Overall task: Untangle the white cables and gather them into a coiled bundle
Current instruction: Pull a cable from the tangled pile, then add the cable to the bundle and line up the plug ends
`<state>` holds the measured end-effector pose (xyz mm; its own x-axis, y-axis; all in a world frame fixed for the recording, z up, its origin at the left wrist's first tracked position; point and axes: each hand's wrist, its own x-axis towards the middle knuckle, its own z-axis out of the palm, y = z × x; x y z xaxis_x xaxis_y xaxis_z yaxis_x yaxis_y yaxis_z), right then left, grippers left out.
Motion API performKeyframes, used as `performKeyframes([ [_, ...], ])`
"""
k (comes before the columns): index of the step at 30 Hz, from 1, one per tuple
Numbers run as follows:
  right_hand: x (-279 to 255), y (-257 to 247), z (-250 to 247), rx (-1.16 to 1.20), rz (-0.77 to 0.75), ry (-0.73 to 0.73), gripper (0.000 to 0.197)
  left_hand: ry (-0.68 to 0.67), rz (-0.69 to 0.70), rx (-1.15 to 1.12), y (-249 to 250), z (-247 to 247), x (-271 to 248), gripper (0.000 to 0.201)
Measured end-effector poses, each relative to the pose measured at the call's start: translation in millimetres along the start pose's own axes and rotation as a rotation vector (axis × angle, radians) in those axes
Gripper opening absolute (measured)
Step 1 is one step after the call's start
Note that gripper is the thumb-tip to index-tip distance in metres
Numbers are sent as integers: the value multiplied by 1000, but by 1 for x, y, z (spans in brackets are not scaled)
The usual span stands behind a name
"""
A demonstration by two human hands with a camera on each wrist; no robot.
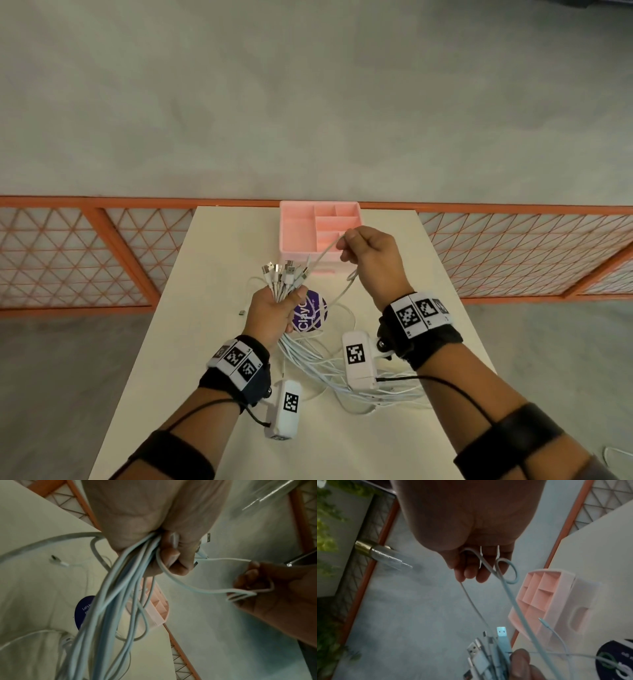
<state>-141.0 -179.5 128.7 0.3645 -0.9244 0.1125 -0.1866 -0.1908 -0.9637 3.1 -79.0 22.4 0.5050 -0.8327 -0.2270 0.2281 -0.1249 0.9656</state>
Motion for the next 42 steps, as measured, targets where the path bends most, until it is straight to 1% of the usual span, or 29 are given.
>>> performKeyframes([
  [5, -4, -3, -1, 281, 6, 147, 33, 22, 26, 43, -3, 0, 3, 10],
  [8, -7, 1, 0, 373, -14, 142, 33, 51, 40, 84, -2, 1, 5, 7],
  [10, -9, 2, -3, 311, -25, 109, 33, 66, 34, 99, -2, 2, 6, 8],
  [11, -8, 3, -6, 205, -17, 100, 31, 65, 27, 100, -2, 1, 5, 8],
  [12, -4, 5, -10, 34, 1, 87, 29, 59, 23, 105, -2, 1, 3, 8],
  [14, 2, 10, -18, -397, 65, -6, 23, 41, 28, 128, -2, 0, -2, 10],
  [15, 3, 12, -20, -639, 85, -85, 29, 32, 38, 145, -2, 2, -4, 11],
  [16, 1, 14, -20, -867, 65, -166, 39, 25, 47, 163, -2, 4, -6, 12],
  [17, -4, 14, -16, -1041, -6, -242, 47, 20, 55, 176, -1, 7, -7, 12],
  [18, -10, 16, -10, -1152, -110, -305, 51, 12, 61, 176, 1, 10, -8, 12],
  [19, -16, 20, -2, -1220, -217, -355, 48, 8, 62, 171, 2, 14, -8, 10],
  [20, -20, 24, 6, -1249, -273, -395, 37, 7, 56, 166, 3, 17, -7, 8],
  [21, -23, 27, 13, -1240, -265, -435, 28, 11, 47, 164, 5, 18, -6, 4],
  [22, -25, 31, 17, -1188, -194, -481, 35, 13, 38, 165, 7, 19, -5, 2],
  [23, -26, 36, 20, -1098, -100, -543, 45, 13, 25, 162, 8, 18, -5, 5],
  [24, -25, 38, 21, -972, -34, -573, 50, 8, 8, 153, 7, 15, -4, 6],
  [25, -24, 37, 19, -855, -14, -585, 51, 1, -12, 143, 6, 13, -3, 7],
  [28, -22, 20, 13, -523, -27, -540, 46, 54, -61, 120, -4, 3, 3, 5],
  [29, -20, 11, 11, -462, -52, -516, 45, 86, -68, 120, -6, 2, 4, 5],
  [30, -17, 5, 9, -437, -76, -502, 44, 106, -64, 115, -7, 2, 5, 4],
  [33, -12, -7, 8, -368, -102, -471, 44, 101, -12, 113, 1, 7, 9, 10],
  [35, -9, -7, 4, -219, -89, -405, 44, 102, 25, 130, 7, 9, 16, 12],
  [37, -8, -8, -1, -59, -99, -312, 44, 107, 17, 147, 9, 6, 24, 11],
  [42, -1, -20, -35, 352, -88, 38, 35, 147, -109, 192, -17, -18, 27, 11],
])
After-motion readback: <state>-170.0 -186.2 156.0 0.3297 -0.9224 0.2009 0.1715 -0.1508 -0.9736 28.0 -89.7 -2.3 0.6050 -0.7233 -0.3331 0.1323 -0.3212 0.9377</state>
